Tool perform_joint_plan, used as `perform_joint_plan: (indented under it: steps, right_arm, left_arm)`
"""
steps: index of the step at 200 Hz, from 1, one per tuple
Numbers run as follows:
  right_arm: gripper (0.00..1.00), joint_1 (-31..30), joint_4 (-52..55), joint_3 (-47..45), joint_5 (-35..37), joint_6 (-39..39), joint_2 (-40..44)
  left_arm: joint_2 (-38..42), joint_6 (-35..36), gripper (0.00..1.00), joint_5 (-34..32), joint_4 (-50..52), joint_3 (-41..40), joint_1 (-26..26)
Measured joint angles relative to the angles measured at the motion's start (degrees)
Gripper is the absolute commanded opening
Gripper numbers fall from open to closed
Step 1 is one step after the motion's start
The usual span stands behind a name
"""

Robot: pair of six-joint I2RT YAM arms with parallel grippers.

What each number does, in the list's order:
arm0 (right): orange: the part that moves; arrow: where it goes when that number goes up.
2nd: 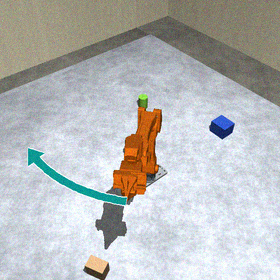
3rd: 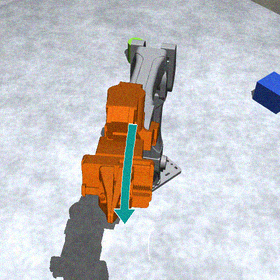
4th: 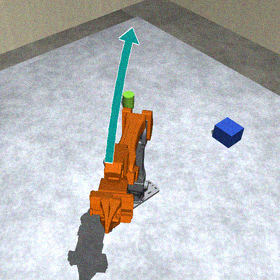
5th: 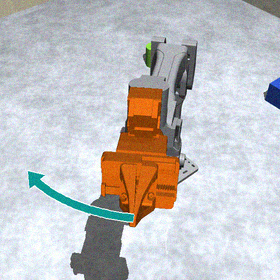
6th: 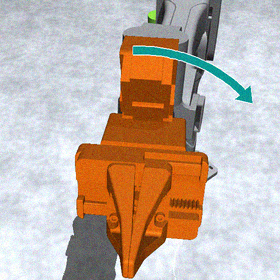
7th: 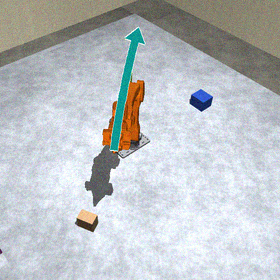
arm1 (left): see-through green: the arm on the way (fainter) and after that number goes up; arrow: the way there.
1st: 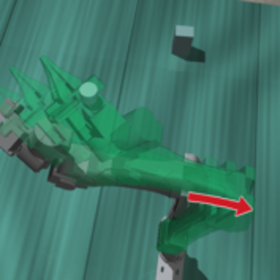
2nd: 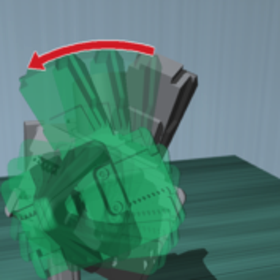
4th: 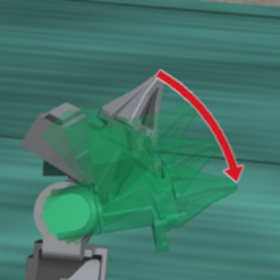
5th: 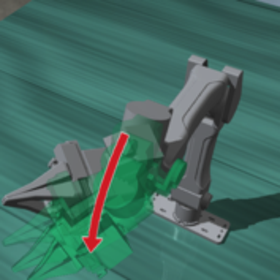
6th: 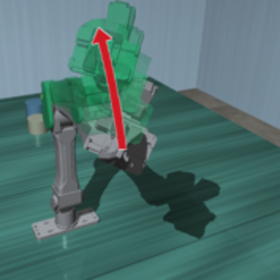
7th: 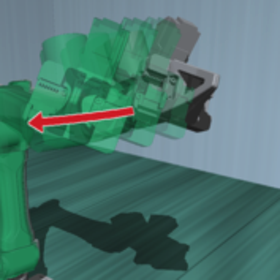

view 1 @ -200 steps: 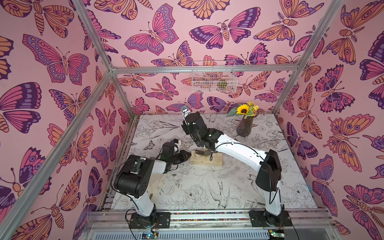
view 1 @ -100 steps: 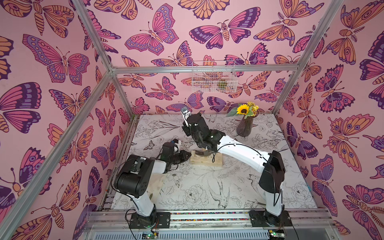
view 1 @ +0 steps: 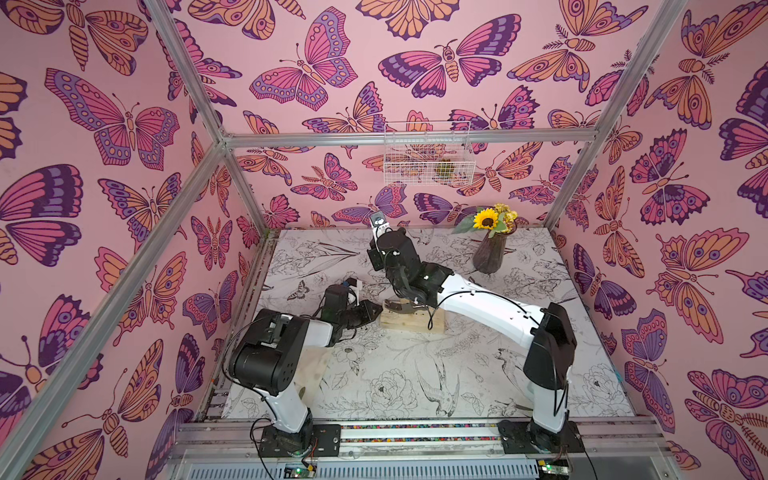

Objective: Use a claw hammer to pull out a nail
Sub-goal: Remove the nail from the mounting plate.

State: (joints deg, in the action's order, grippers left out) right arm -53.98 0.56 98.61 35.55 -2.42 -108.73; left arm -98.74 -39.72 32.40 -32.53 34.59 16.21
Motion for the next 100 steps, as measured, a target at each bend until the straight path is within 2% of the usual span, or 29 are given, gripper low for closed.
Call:
perform_joint_plan:
  steps: [43,100]
  right_arm:
    - [0.0,1.18,-5.81,-9.01,1.42,-4.55,6.05]
    - [0.0,2.45,-8.33,-10.62,0.26,-5.35,6.58]
  left_arm:
    - [0.83,-0.07,0.32,0.87,-0.02,-0.79,0.0]
    - [5.35,1.03,0.33,0.57,-0.04,-2.58,0.0]
